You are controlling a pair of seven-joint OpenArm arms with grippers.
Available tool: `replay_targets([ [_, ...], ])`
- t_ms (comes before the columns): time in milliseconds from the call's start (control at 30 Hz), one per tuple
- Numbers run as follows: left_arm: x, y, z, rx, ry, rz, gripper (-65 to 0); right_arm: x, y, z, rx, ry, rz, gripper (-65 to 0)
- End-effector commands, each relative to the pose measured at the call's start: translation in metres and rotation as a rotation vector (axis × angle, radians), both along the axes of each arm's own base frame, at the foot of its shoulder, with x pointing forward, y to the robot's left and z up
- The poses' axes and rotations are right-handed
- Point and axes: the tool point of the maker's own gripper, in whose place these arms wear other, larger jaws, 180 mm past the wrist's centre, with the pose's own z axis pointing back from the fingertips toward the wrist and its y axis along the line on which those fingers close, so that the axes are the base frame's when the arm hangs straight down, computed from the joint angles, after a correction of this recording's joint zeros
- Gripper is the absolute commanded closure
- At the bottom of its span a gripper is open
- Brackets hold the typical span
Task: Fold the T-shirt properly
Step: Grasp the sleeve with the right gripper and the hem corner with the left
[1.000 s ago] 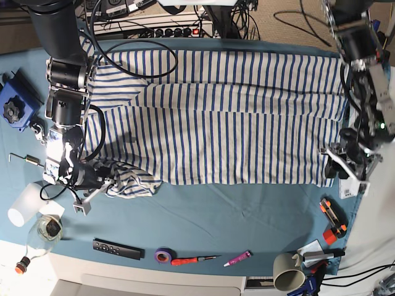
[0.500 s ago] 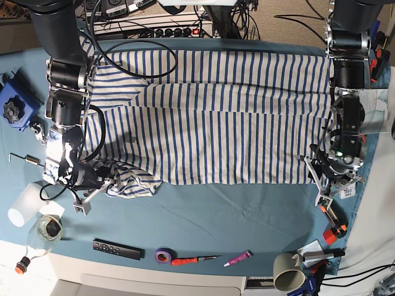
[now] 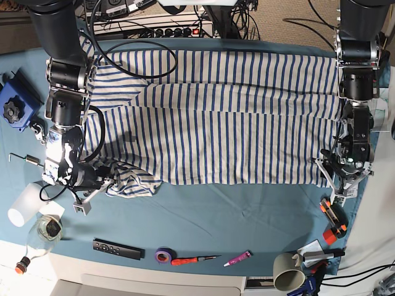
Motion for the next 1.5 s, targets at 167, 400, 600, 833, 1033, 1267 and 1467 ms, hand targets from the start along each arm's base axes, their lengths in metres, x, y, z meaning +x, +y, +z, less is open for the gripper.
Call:
replay_targets([
  [167, 0.011, -0.013, 0.013, -0.085, -0.012, -0.036, -25.0, 0.004, -0.004, 0.008, -0.011, 0.002, 0.003, -22.7],
  [400, 0.008, -0.021, 0.011, -0.114, 0.000, -0.056, -23.4, 0.004, -0.004, 0.008, -0.011, 0.002, 0.003, -22.7],
  [600, 0.009, -0.021, 0.011, -0.113, -0.001, -0.054, 0.0, 0.005, -0.004, 0.009, -0.011, -0.005, 0.002, -16.5],
  [833, 0.009, -0.019, 0.012, -0.110, -0.002, -0.053, 0.0, 0.014, -0.006, 0.016, -0.015, -0.063, -0.005, 0.0],
  [1033, 0.009, -0.002, 0.027, -0.097, -0.006, 0.049, 0.0, 0.024, -0.008, 0.042, -0.042, -0.130, 0.009, 0.0],
  [1267, 0.007, -0.006, 0.060, -0.200, -0.016, 0.081, 0.0, 0.032, 0.001, 0.082, -0.053, -0.202, 0.044, 0.0],
  [1467, 0.005, -0.015, 0.083, -0.313, -0.040, 0.083, 0.0, 0.027, 0.005, 0.110, -0.103, -0.223, 0.081, 0.0],
])
